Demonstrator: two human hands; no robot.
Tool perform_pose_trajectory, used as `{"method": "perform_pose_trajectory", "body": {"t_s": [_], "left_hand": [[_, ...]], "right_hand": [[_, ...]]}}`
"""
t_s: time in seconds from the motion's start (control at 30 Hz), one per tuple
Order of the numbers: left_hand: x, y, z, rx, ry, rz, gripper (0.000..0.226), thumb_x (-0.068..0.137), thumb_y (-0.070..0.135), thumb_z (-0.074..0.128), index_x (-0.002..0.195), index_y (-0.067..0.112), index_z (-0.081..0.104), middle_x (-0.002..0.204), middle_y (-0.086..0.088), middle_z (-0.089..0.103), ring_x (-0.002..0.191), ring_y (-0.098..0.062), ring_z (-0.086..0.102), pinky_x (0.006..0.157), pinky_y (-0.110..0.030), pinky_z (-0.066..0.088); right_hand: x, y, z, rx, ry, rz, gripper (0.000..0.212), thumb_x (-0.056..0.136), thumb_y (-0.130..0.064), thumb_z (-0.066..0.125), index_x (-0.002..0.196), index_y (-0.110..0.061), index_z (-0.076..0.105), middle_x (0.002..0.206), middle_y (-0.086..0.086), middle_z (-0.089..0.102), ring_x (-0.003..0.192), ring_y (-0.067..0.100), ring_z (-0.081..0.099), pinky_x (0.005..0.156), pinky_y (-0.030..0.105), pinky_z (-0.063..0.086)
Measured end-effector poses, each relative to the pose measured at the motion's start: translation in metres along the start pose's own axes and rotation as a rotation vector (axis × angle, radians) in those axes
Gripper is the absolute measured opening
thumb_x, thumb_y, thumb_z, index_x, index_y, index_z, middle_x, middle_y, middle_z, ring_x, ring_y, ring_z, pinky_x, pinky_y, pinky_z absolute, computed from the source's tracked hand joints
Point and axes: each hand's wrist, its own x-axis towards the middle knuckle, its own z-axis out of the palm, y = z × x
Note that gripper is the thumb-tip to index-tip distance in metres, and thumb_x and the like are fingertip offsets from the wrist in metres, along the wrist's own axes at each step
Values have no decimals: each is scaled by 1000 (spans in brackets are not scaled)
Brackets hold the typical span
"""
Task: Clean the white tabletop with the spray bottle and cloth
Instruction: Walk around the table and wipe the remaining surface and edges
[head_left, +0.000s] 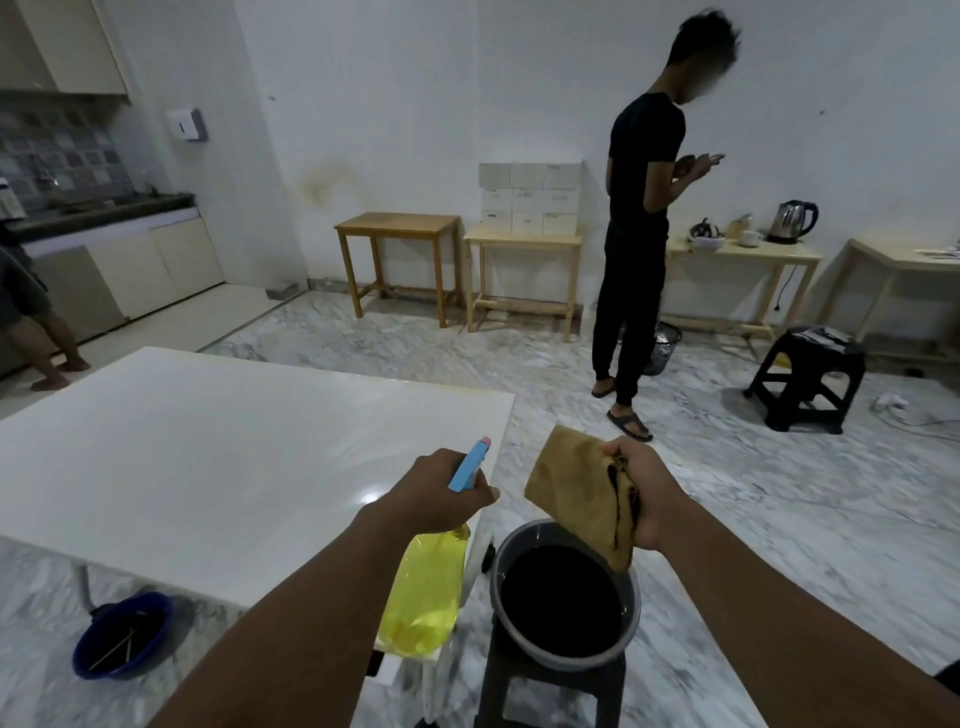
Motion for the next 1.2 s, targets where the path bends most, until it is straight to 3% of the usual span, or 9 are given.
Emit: {"method": "perform_pose_trajectory", "body": {"t_s": [0.1, 0.33, 0.53, 0.63, 0.77, 0.97, 1.1, 1.2], "left_hand": [[30, 15, 18, 28, -29, 1, 30, 93, 39, 73, 95, 9, 71, 96, -13, 75, 81, -20, 66, 74, -30, 51], [117, 35, 56, 0, -33, -10, 23, 94, 38, 73, 87, 18, 66, 80, 1, 65, 67, -10, 57, 61, -18, 41], [196, 50, 75, 11, -10, -56, 25, 92, 39, 75, 77, 23, 63, 71, 6, 62, 64, -8, 57, 58, -19, 40], [230, 67, 89, 23, -24, -59, 21, 92, 37, 75, 82, 21, 65, 73, 7, 63, 65, -8, 59, 58, -18, 41], [279, 91, 110, 13, 9, -83, 24, 92, 36, 75, 78, 19, 65, 72, 5, 63, 66, -10, 59, 60, -20, 42], [342, 128, 145, -19, 110, -179, 25, 92, 35, 74, 82, 13, 68, 77, -1, 67, 70, -14, 61, 64, -24, 46], [376, 156, 167, -10, 128, -199, 24, 92, 34, 74, 81, 15, 66, 77, -1, 66, 70, -16, 62, 63, -24, 46], [402, 169, 174, -20, 151, -258, 29, 92, 37, 74, 87, 9, 70, 81, -6, 69, 74, -21, 66, 66, -30, 51]], "right_hand": [[14, -12, -24, 42, -18, 2, 32, 88, -35, 49, 90, -8, 66, 92, 15, 67, 87, 34, 62, 81, 40, 52], [78, -63, -62, 23, -37, 22, 36, 88, -33, 47, 62, -12, 60, 69, 10, 63, 70, 30, 61, 73, 36, 52], [131, -108, -103, -21, -70, 45, 28, 88, -33, 50, 71, -12, 58, 70, 10, 61, 68, 29, 61, 72, 37, 52], [157, -126, -137, -14, -74, 81, 29, 89, -34, 49, 74, -12, 58, 72, 11, 61, 68, 30, 61, 70, 36, 52], [198, -158, -178, -40, -77, 113, 30, 86, -37, 52, 96, -10, 61, 88, 14, 63, 82, 32, 62, 77, 39, 54], [258, -214, -234, -121, -142, 153, 37, 91, -36, 49, 95, -6, 70, 90, 17, 71, 86, 35, 64, 82, 42, 51], [295, -256, -266, -168, -181, 183, 29, 82, -36, 56, 89, -9, 61, 90, 15, 63, 85, 33, 61, 83, 44, 49], [328, -278, -280, -199, -220, 215, 37, 68, -38, 65, 94, -15, 54, 98, 14, 54, 95, 32, 54, 83, 45, 47]]}}
